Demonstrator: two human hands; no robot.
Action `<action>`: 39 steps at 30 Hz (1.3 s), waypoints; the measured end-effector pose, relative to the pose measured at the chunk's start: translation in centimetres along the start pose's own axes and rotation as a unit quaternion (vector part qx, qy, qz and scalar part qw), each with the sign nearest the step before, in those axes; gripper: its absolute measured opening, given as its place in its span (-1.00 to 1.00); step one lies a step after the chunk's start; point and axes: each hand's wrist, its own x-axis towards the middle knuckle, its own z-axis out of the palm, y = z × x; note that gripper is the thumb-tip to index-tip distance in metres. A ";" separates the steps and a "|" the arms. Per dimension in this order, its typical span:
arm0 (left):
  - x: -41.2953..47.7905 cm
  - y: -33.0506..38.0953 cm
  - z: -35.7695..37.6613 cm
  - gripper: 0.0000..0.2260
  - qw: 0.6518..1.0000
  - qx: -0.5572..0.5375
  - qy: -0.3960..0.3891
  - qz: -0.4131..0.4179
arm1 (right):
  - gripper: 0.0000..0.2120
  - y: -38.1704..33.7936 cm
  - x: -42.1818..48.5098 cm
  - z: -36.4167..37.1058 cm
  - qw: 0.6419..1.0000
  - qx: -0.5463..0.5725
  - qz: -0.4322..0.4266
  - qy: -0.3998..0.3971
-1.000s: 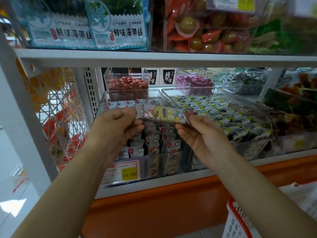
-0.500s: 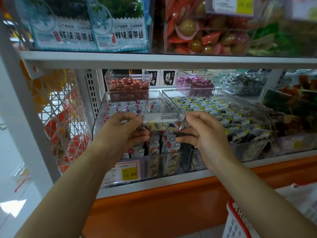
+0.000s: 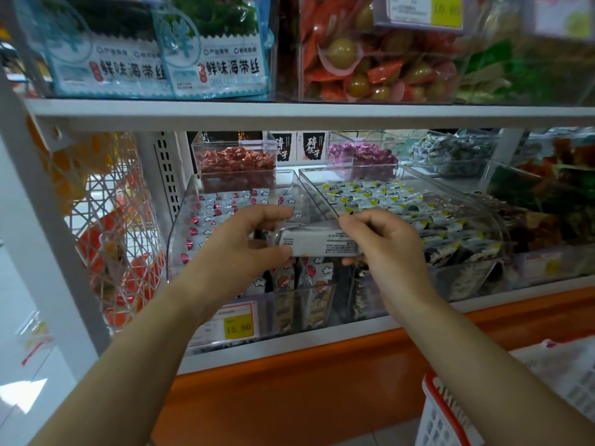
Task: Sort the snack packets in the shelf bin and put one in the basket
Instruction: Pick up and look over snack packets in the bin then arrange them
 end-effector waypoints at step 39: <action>0.7 -1.0 -0.7 -0.89 0.995 0.041 0.083 -0.038 | -0.62 0.5 -0.1 0.3 0.993 0.019 0.015 -0.113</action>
